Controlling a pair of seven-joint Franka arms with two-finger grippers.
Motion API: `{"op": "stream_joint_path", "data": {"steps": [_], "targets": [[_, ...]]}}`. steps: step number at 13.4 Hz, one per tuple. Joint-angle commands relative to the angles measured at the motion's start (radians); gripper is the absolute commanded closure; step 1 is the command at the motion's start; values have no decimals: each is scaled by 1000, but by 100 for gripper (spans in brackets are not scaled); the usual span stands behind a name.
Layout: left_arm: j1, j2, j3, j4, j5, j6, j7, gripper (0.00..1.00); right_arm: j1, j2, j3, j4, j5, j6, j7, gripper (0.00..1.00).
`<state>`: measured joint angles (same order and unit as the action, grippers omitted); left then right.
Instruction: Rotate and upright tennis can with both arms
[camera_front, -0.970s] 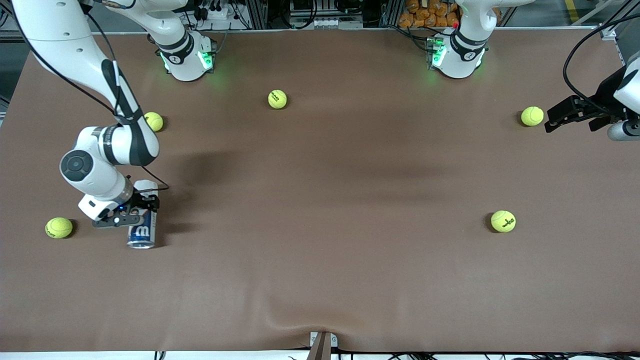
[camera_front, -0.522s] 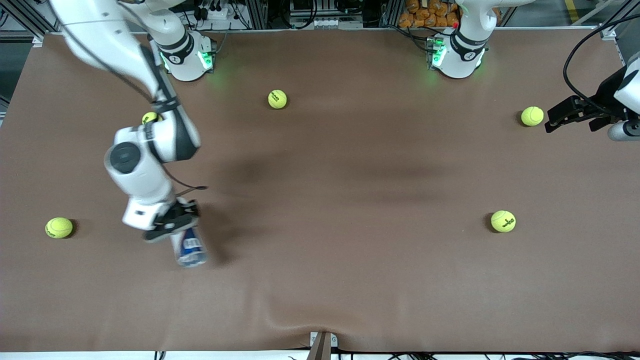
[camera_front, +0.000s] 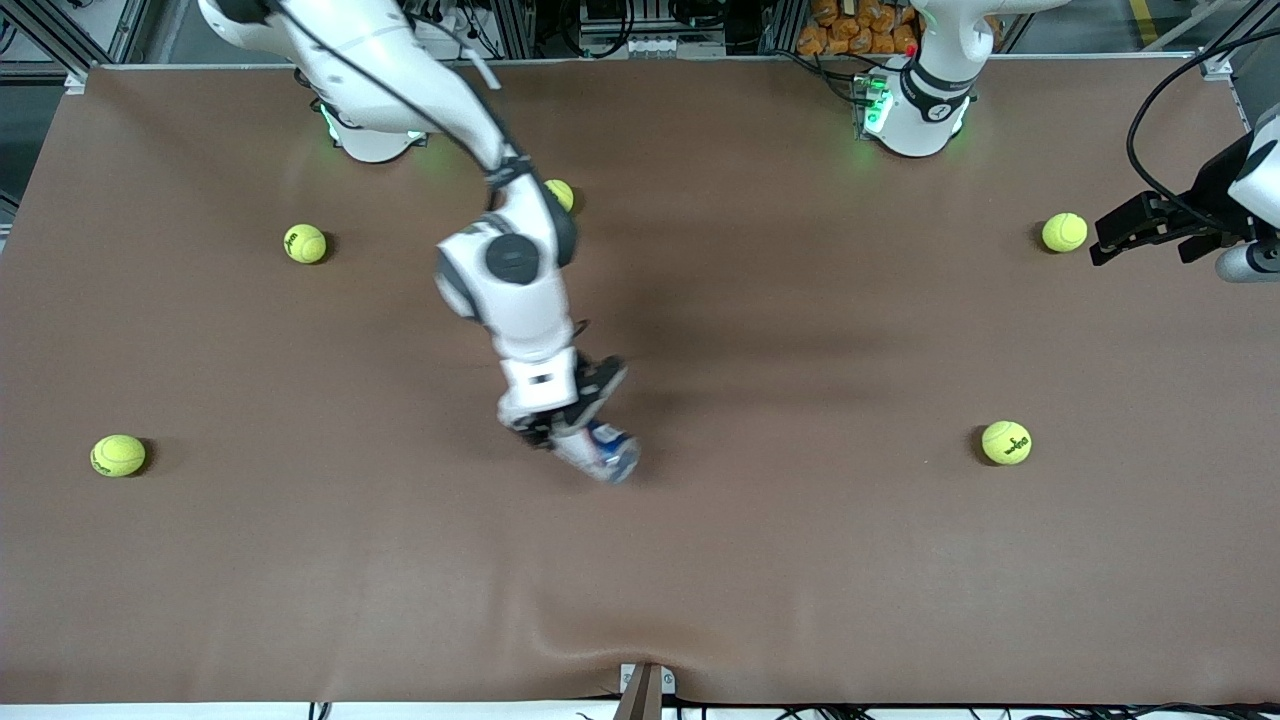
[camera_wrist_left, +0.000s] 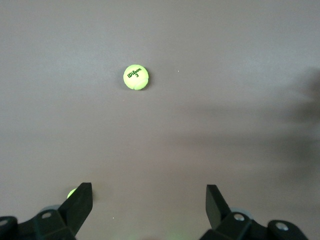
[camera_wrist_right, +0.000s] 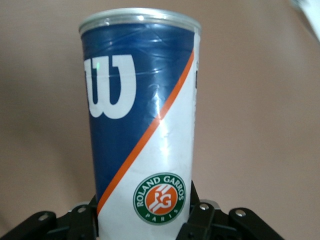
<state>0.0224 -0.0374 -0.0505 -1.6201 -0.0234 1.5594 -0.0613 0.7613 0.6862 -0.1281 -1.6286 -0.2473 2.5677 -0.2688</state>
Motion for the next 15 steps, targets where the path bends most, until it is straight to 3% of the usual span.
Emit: {"op": "stream_joint_path", "data": {"steps": [1,3,12,15], "targets": [[5,10,-3,23,-1,-21,20,0,56,62,-13,73,-152,5,-61,38],[7,10,-3,22,-1,-21,21,0,102,76,-13,81,-208,11,-102,38],[5,21,-3,20,-15,-21,18,0,197,84,-13,75,-204,54,-196,33],[8,24,-3,19,-32,-22,18,0,223,102,-13,75,-199,54,-194,23]]}}
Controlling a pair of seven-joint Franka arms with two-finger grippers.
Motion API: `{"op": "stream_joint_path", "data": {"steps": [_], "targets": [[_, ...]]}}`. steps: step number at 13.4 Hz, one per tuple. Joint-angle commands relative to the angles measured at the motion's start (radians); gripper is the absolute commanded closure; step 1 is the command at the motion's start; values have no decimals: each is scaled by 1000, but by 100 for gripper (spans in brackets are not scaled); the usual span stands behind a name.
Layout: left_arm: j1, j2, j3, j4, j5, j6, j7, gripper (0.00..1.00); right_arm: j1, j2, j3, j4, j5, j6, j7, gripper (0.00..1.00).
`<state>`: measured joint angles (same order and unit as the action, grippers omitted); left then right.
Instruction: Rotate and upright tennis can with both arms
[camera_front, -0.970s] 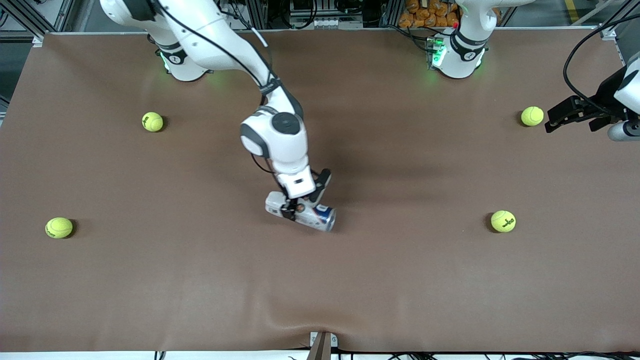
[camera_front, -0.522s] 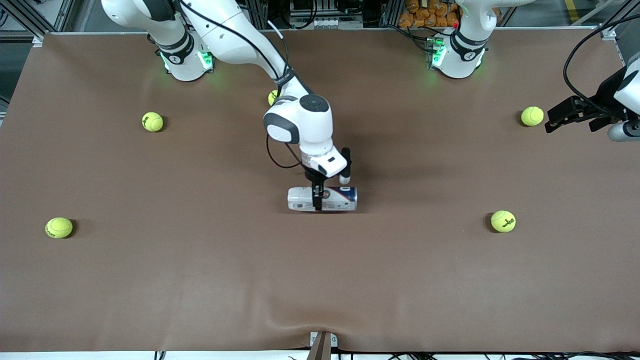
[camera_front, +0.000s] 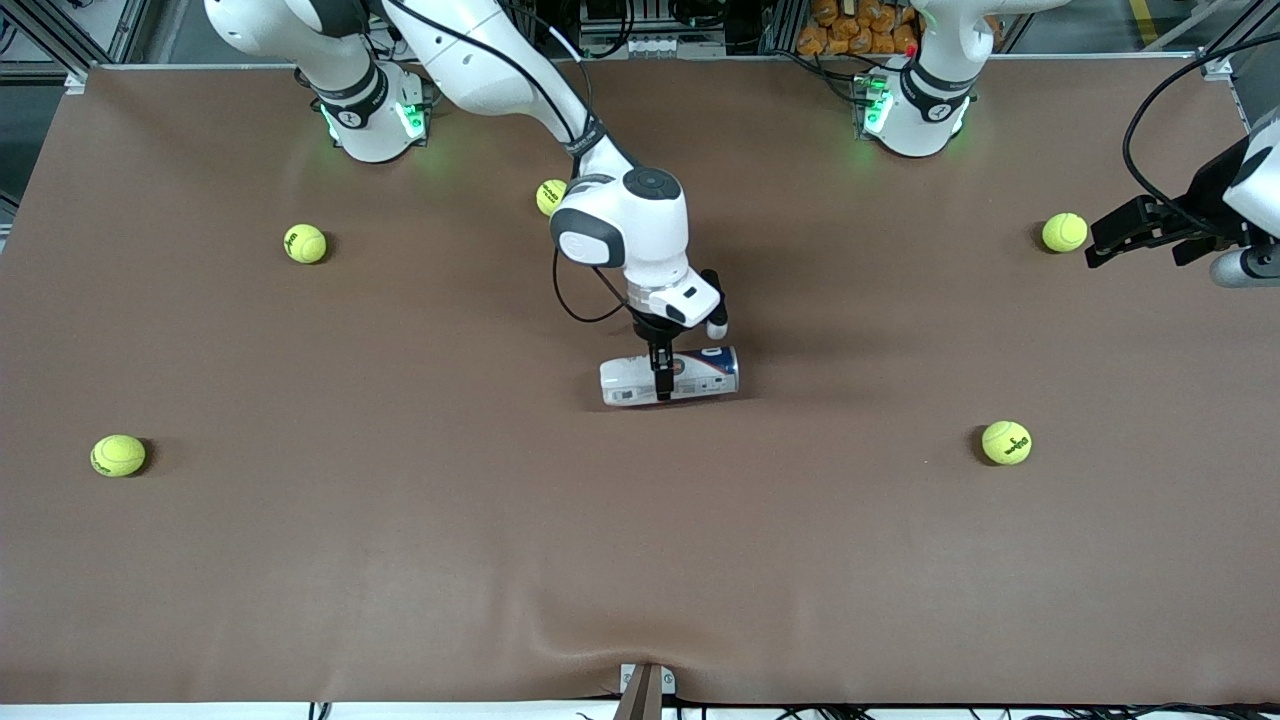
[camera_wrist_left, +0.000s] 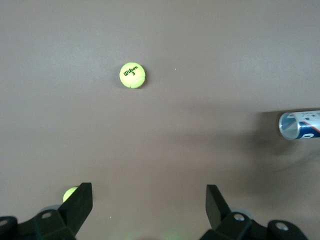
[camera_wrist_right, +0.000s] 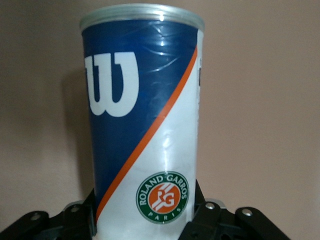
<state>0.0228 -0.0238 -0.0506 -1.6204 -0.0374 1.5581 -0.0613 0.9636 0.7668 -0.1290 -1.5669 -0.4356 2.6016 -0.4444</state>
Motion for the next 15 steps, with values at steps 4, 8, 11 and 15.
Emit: {"op": "stream_joint_path", "data": {"steps": [4,8,11,15], "targets": [[8,15,-3,17,-18,-21,26,0,26,23,-12,8,-6,20,-17,0],[9,30,-2,17,-47,-21,29,0,24,6,-12,8,-3,5,-13,0],[9,54,-2,16,-102,-21,31,0,24,-14,-11,7,-3,-12,-13,0],[14,85,5,19,-195,-21,25,0,3,-104,-12,5,9,-139,-8,0]]}}
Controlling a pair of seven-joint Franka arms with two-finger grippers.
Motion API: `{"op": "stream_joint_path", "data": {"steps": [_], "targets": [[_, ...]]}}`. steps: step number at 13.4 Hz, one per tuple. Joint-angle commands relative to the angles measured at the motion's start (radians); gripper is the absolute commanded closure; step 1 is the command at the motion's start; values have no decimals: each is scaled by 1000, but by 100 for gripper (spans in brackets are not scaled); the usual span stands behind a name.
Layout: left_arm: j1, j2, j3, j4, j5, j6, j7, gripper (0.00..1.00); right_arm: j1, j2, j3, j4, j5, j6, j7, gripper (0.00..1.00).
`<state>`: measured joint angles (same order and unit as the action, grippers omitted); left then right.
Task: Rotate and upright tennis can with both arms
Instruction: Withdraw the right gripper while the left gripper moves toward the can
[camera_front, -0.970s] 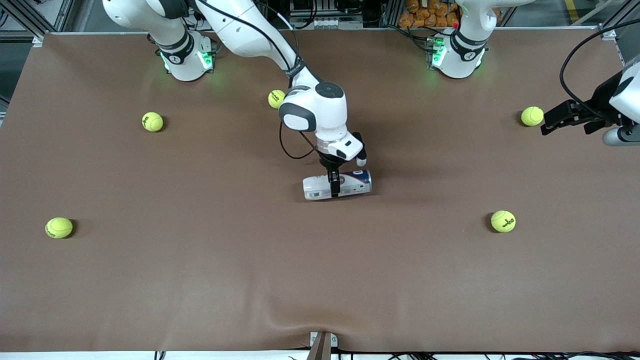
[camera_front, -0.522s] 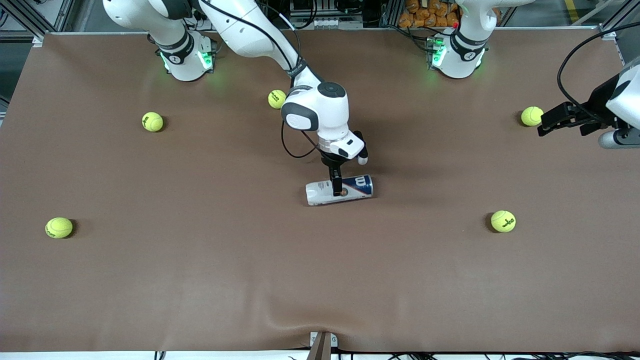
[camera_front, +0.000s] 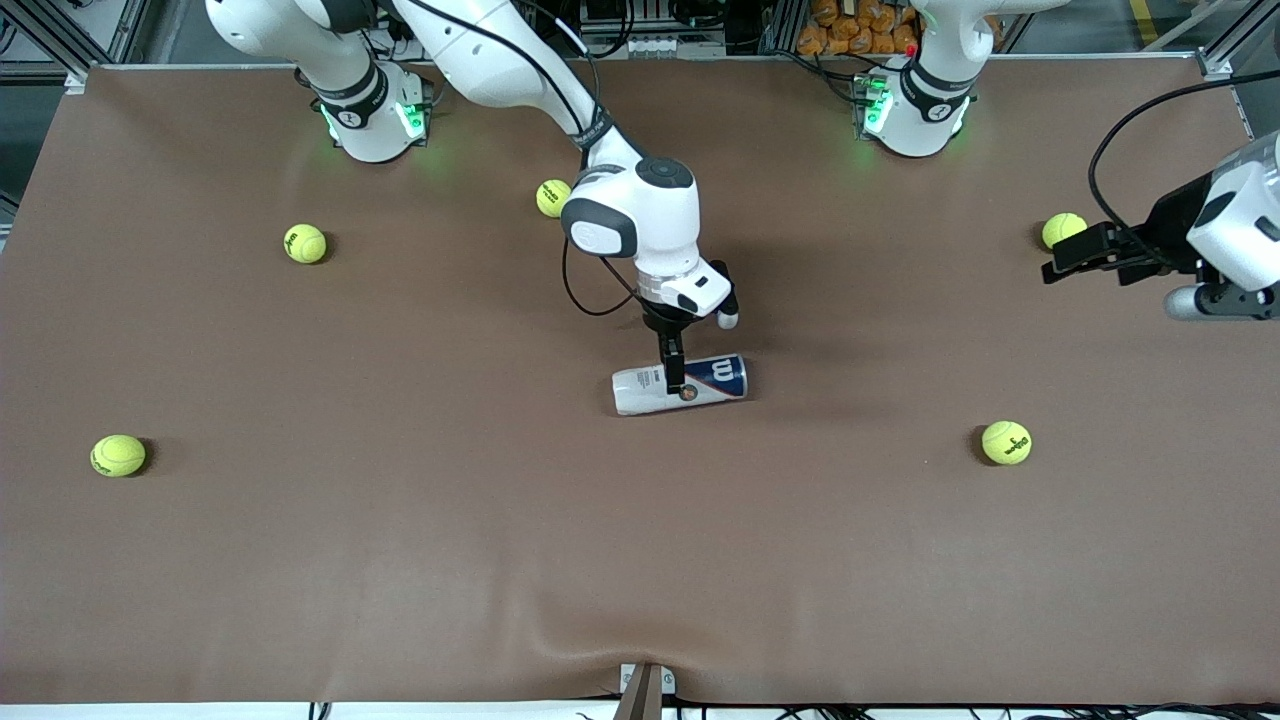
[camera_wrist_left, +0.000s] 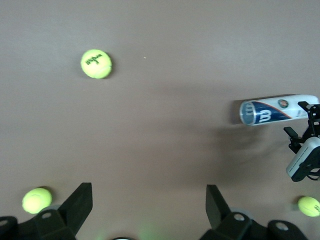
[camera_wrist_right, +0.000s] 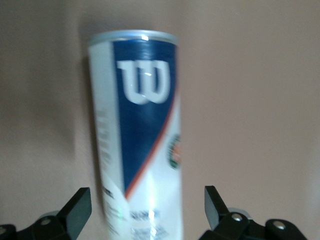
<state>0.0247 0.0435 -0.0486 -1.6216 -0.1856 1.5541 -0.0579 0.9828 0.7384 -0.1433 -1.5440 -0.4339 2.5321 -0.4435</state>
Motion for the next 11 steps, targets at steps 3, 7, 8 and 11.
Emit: {"op": "stream_joint_path", "data": {"steps": [3,7,8,11], "targets": [[40,56,3,17,-135,-17,27,0,-93,-193,2,-13,130,-231,-14,0],[87,116,3,5,-274,-17,29,0,-255,-350,-9,43,213,-556,-18,0],[98,125,3,-7,-317,-17,29,0,-292,-359,-10,76,213,-619,-18,0],[116,154,3,-41,-422,-16,30,0,-389,-364,-16,209,205,-826,-8,0]]}}
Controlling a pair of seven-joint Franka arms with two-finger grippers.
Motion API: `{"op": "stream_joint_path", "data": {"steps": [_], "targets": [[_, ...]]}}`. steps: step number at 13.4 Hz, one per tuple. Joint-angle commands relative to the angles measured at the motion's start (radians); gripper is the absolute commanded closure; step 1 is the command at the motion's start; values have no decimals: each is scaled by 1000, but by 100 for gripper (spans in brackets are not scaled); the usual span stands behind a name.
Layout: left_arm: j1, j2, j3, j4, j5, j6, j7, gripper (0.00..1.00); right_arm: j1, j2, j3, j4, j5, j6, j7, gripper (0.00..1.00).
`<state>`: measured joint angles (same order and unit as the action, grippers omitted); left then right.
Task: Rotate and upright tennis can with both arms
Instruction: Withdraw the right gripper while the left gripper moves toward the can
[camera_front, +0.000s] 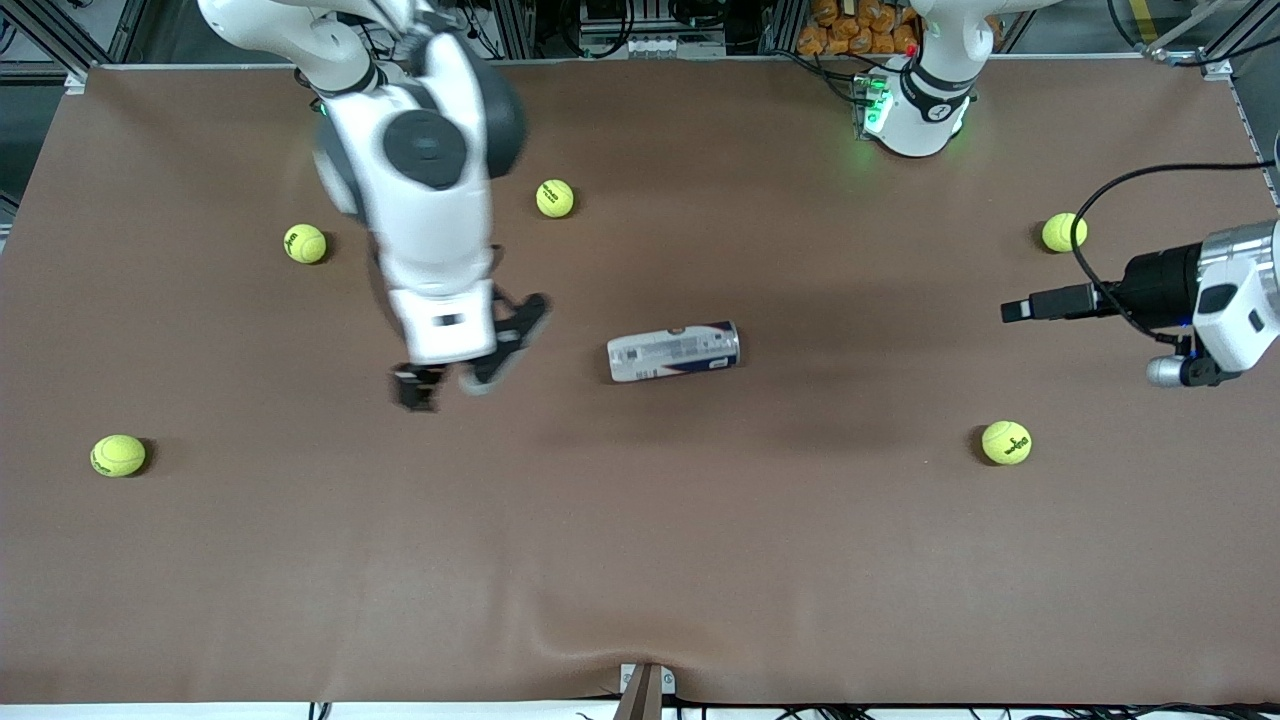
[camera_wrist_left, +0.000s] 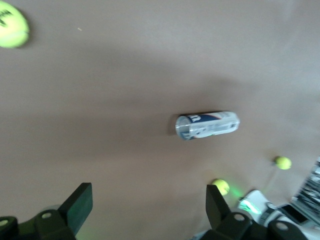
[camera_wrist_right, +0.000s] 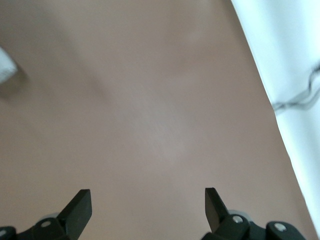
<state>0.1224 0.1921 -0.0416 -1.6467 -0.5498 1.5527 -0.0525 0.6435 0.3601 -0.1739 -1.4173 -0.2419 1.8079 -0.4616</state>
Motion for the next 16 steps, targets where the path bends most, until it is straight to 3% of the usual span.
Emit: {"op": "stream_joint_path", "data": {"steps": [1,4,8,13,16], "targets": [[19,12,-4,-25,-79,-13,25,0,-73,13,10,109,10,-148,17,0],[17,10,-4,-65,-131,-5,23,0,-154,-78,-42,133,35,-197,29,0],[17,0,-6,-103,-165,20,22,0,-303,-157,-55,120,168,-295,202,0],[11,-42,-17,-238,-265,138,23,0,-398,-286,-61,-63,179,-274,284,0],[11,-43,-64,-306,-353,231,26,0,-490,-358,-61,-158,234,-265,284,0]]}}
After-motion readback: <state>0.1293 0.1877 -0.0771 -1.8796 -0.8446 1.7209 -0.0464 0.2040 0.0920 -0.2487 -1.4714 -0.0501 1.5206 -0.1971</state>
